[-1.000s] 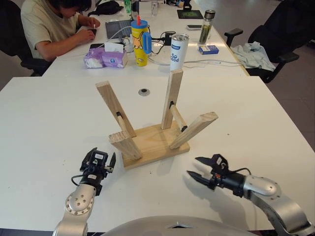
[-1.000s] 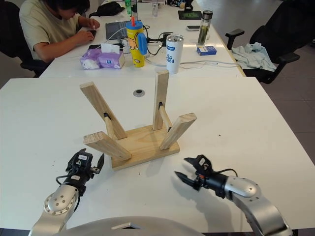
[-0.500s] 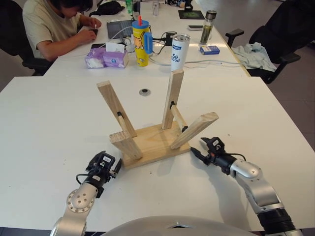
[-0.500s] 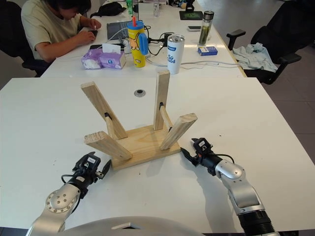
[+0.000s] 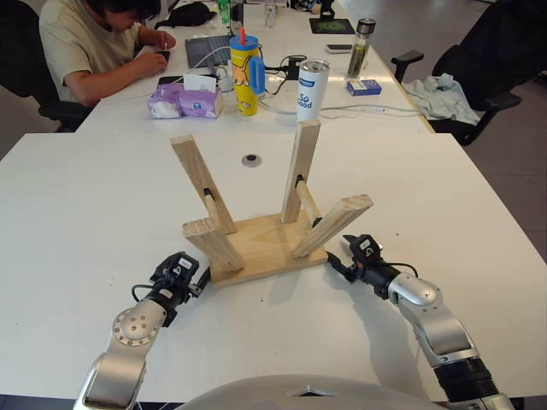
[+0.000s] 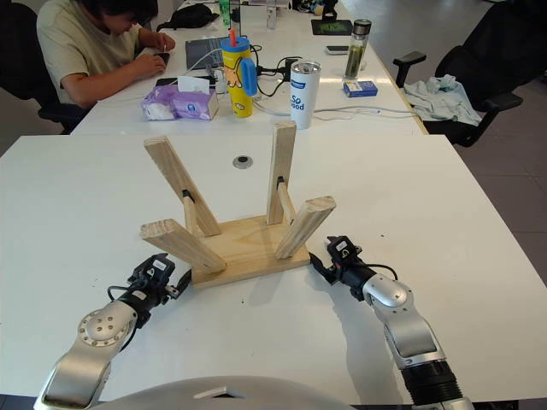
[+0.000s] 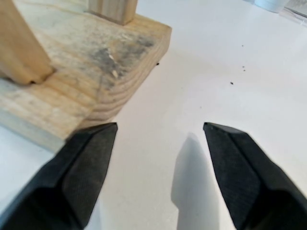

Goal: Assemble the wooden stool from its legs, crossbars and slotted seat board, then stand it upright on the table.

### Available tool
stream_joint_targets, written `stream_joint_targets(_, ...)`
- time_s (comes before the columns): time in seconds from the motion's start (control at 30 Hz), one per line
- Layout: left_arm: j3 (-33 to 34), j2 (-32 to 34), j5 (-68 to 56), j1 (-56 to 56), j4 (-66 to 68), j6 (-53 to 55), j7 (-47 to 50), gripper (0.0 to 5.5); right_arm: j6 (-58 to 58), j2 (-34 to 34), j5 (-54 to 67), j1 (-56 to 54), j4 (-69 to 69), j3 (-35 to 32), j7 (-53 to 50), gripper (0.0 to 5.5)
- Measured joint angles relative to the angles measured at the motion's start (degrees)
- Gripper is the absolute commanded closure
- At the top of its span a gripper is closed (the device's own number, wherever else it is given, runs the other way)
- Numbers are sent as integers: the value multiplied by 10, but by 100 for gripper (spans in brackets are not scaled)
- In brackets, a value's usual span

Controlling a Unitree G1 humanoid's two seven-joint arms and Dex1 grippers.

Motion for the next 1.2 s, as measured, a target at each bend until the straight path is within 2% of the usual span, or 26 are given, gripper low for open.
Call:
stream_joint_targets(0.33,100,-44,-170,-96,-25,70,-3,191,157,-12,48,-6,-72,-18,2,213)
stream_joint_targets(0.63,111,-37,-278,-135,-81,69,-18,191,297,-13,110,-16,-116,-74,3,213)
stream_joint_targets(1.0,111,16,-293,-122,-83,67,-23,191,390,-14,143,-45,-170,-141,3,213)
stream_joint_targets(1.2,115,32,-293,-109,-78,108,-23,191,407,-11,161,-96,-203,-194,2,213)
